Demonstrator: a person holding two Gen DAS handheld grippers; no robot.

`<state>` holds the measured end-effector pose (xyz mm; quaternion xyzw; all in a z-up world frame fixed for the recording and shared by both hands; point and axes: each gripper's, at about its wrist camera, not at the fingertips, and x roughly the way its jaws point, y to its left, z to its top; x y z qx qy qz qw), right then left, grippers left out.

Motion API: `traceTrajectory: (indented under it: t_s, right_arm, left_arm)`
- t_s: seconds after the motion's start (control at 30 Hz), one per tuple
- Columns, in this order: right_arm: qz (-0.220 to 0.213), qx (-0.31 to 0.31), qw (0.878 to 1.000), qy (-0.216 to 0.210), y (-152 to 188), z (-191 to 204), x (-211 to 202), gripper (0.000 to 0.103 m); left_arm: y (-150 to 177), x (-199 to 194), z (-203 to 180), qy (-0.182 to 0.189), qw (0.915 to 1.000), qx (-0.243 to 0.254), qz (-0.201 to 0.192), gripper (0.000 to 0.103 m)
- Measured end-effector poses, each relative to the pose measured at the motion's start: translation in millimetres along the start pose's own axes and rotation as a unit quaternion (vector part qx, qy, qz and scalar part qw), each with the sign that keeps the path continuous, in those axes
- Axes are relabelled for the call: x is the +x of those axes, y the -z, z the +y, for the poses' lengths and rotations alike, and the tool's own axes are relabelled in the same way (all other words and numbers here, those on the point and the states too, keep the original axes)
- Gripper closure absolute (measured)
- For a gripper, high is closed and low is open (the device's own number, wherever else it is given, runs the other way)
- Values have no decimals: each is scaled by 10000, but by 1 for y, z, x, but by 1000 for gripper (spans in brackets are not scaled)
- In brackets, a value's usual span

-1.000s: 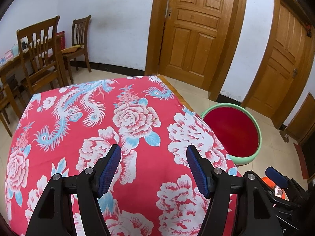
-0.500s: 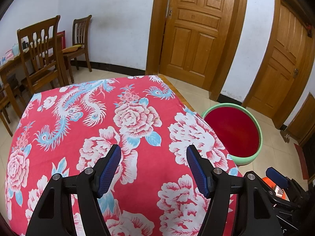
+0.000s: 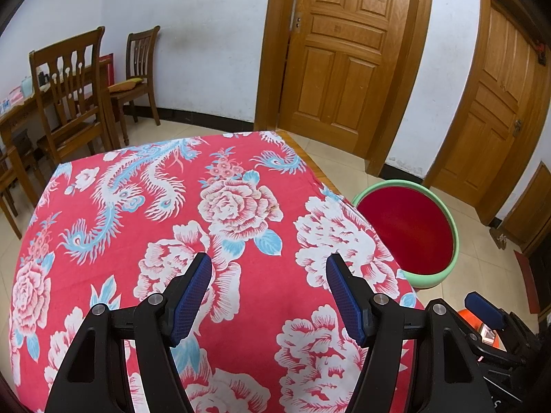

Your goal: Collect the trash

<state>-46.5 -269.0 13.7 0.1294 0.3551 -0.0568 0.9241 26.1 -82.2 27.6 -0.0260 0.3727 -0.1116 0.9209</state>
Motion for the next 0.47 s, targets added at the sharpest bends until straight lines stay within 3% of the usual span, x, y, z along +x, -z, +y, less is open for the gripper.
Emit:
traceTrajectory:
  t_s: [0.47]
  right_arm:
    - [10,-30,10000,9,1,2,1,18]
  left_arm:
    - [1,0,1,-15,10000,9,-2,33]
